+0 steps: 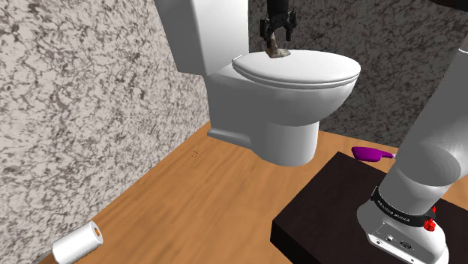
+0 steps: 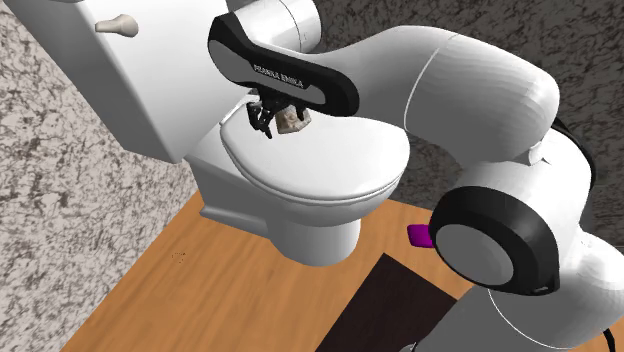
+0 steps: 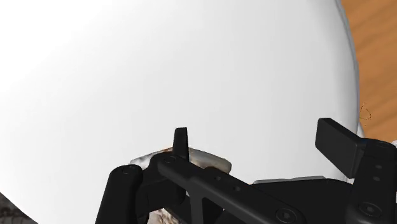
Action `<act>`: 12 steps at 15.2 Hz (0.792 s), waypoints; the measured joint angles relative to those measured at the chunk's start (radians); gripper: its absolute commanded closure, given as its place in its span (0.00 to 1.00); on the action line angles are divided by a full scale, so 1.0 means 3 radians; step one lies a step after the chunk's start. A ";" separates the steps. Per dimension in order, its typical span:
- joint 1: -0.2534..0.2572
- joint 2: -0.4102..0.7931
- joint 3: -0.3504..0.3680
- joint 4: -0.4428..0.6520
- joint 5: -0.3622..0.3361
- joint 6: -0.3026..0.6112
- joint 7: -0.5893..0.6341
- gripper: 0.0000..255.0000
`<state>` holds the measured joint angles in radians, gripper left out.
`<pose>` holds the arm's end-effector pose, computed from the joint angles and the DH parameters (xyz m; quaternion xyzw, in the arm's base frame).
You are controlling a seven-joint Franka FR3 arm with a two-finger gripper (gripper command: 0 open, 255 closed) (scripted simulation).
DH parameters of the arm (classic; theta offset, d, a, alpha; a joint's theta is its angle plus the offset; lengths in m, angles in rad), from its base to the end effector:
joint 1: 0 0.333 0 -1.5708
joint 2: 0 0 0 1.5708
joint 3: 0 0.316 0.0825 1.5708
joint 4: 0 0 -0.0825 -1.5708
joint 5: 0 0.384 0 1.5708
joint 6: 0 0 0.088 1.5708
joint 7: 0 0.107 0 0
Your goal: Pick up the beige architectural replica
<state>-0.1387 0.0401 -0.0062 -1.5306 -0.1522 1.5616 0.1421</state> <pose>0.5578 -0.0978 0.6214 0.9868 -0.1429 -0.0046 0.0761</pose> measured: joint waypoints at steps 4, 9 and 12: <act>-0.0066 0.0580 -0.0073 0.0904 -0.0005 -0.0291 0.0090 0.00; -0.0113 0.0921 -0.0120 0.1358 0.0004 -0.0386 0.0145 0.00; -0.0113 0.0835 -0.0118 0.1096 0.0002 -0.0210 0.0177 0.00</act>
<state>-0.1725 0.2906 -0.0417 -1.2020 -0.1517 1.4985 0.1952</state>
